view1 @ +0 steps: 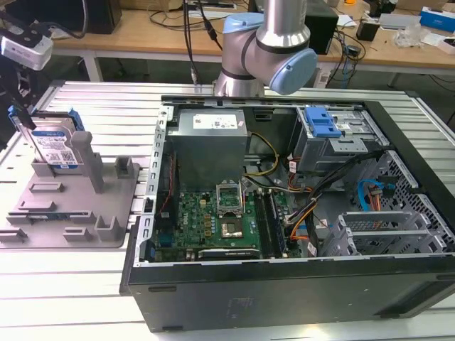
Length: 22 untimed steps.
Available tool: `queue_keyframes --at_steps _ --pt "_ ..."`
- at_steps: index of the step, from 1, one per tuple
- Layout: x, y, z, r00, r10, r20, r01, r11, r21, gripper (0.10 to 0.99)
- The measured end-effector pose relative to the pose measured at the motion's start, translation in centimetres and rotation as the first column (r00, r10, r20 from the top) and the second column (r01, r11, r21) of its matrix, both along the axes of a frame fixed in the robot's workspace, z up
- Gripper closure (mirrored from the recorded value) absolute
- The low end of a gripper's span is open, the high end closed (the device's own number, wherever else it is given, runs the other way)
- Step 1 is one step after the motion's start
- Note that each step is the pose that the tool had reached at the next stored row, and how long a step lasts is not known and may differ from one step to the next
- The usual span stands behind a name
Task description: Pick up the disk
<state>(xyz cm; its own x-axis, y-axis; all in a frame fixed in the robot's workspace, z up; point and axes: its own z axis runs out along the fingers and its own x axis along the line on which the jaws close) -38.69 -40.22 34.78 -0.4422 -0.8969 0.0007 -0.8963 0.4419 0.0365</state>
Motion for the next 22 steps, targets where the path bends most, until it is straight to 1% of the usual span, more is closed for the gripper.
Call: queue_keyframes --at_steps 1,2,3,4,5,9,13,14,15,16,21,22 --pt "0.0 0.0 -0.02 0.9996 0.03 0.0012 -0.03 0.9996 0.0 0.545" --pt "0.0 0.0 -0.04 0.9989 0.048 0.0019 -0.048 0.9989 -0.001 0.545" --pt "0.0 0.0 -0.09 0.9966 0.083 0.0033 -0.083 0.9966 -0.002 0.545" --pt "0.0 0.0 -0.1 0.9951 0.099 0.0037 -0.099 0.9951 -0.002 0.545" --pt "0.0 0.0 -0.14 0.9912 0.132 0.0047 -0.132 0.9912 -0.004 0.545" --pt "0.0 0.0 -0.23 0.9804 0.197 0.0067 -0.197 0.9804 -0.007 0.545" --pt "0.0 0.0 -0.34 0.9617 0.274 0.009 -0.274 0.9617 -0.01 0.545" --pt "0.0 0.0 -0.35 0.9552 0.296 0.0095 -0.296 0.9552 -0.011 0.545" --pt "-0.01 0.03 -0.39 0.9493 0.314 0.0087 -0.314 0.9493 -0.015 0.545" --pt "-0.01 0.02 -0.39 0.9485 0.317 0.0079 -0.316 0.9485 -0.017 0.545" --pt "0.0 0.03 -0.38 0.9485 0.317 0.0075 -0.317 0.9484 -0.018 0.545" --pt "-0.05 0.29 -0.37 0.9477 0.319 0.0074 -0.319 0.9476 -0.018 0.545"
